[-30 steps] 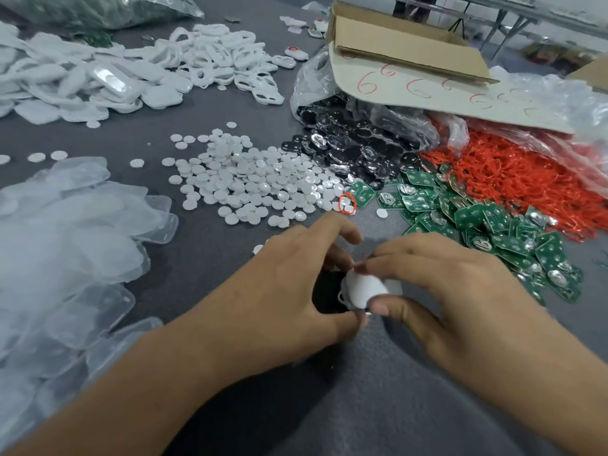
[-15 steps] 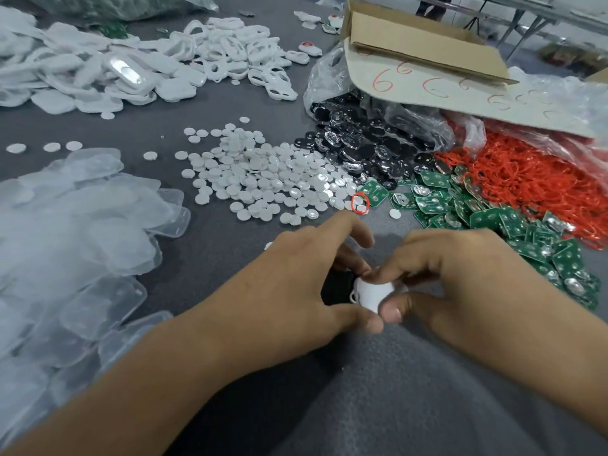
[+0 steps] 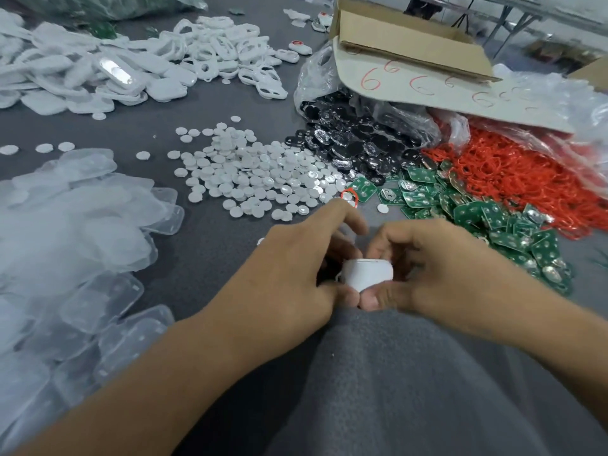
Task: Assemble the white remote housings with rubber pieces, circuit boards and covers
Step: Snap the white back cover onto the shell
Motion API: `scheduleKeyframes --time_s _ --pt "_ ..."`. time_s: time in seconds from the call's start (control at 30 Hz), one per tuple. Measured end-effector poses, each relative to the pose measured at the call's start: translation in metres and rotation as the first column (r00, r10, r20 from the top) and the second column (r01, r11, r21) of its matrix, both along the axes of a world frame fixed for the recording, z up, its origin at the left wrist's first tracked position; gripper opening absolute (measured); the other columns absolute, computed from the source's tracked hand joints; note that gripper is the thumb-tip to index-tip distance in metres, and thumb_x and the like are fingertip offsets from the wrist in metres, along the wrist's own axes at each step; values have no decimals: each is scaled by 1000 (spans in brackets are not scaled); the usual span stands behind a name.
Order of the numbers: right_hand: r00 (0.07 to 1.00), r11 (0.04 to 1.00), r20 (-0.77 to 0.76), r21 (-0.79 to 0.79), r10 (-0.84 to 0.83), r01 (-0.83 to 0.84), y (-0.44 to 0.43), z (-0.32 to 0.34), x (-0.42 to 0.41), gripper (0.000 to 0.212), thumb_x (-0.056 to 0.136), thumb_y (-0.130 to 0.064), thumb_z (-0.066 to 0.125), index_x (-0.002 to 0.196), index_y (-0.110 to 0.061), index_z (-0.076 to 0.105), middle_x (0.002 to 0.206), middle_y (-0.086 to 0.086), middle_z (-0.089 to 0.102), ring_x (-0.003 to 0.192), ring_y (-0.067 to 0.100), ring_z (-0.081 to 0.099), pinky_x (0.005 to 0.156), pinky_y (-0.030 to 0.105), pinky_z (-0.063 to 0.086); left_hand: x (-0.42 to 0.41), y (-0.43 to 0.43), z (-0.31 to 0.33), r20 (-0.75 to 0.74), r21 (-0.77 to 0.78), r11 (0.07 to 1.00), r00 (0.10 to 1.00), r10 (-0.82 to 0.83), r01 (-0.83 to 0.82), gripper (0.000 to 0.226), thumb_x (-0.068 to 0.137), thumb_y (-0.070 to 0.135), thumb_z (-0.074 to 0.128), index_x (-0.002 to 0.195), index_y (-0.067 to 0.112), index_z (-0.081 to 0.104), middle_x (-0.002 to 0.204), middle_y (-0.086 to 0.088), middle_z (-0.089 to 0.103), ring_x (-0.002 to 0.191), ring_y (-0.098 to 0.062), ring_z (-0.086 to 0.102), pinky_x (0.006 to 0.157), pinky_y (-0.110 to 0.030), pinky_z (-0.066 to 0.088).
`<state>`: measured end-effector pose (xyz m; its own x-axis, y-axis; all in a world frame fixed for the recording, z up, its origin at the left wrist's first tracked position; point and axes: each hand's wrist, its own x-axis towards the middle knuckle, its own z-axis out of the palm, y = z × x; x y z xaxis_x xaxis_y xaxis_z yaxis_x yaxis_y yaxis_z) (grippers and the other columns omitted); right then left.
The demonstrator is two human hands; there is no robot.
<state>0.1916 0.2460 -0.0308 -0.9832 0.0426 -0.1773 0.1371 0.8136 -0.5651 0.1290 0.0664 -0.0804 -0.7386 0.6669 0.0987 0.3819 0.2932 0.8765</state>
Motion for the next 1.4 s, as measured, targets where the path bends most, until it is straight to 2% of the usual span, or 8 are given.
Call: scheduleKeyframes --time_s 0.13,0.2,0.5,0.7,0.87,1.03,1.27,1.4 --pt "924 816 -188 -549 -332 181 -6 -32 34 20 78 -24 80 98 -26 78 84 6 75 72 23 68 73 41 56 1 2 -4 81 136 990 997 16 -27 45 80 0 78 110 32 67 99 16 72 95 -2 71 92 -27 56" --pt "856 732 -224 -641 -466 231 -13 -43 40 21 81 -20 78 101 -24 78 85 10 75 72 21 67 76 44 55 3 5 -4 123 181 983 992 -9 -14 30 85 10 77 107 31 71 99 15 74 97 -3 71 95 -34 56" --pt "764 682 -278 -679 -582 272 -25 -54 40 15 78 3 77 81 -11 76 76 9 75 65 16 70 69 40 61 15 14 -9 68 210 966 988 136 -148 32 84 1 77 94 32 78 81 18 74 77 3 69 72 -7 48" --pt "727 643 -276 -711 -629 286 -28 -55 36 15 79 -15 77 93 -20 79 80 6 75 68 17 69 71 35 61 11 15 -7 108 220 961 983 147 -167 28 87 11 78 106 33 78 81 21 73 75 3 71 73 -9 50" --pt "701 634 -290 -715 -652 294 -27 -48 41 25 76 -19 78 101 -18 74 87 2 73 73 21 71 74 30 59 15 19 -4 274 325 928 957 94 -184 26 88 12 79 106 30 73 93 5 74 79 -14 76 79 -39 63" --pt "653 675 -274 -538 -706 504 -4 -32 87 18 79 -18 81 92 -30 77 80 -4 75 70 18 72 68 29 59 47 48 0 78 201 977 995 58 -73 22 81 28 86 91 34 68 82 15 71 74 -2 70 67 -16 54" --pt "56 214 -344 -440 -937 872 59 -51 213 14 79 -22 81 86 -30 73 77 -13 74 69 5 71 70 32 58 153 180 -14 -196 -10 900 882 -429 436 24 93 8 62 115 16 66 111 3 58 105 -16 57 91 -40 51" --pt "-108 44 -417 -337 -902 941 101 -58 250 8 86 -25 73 94 -26 76 88 -8 74 82 7 70 82 29 55 198 240 -19 -270 -11 844 811 -518 536 13 101 15 54 107 10 64 102 -8 54 102 -27 52 85 -48 50"
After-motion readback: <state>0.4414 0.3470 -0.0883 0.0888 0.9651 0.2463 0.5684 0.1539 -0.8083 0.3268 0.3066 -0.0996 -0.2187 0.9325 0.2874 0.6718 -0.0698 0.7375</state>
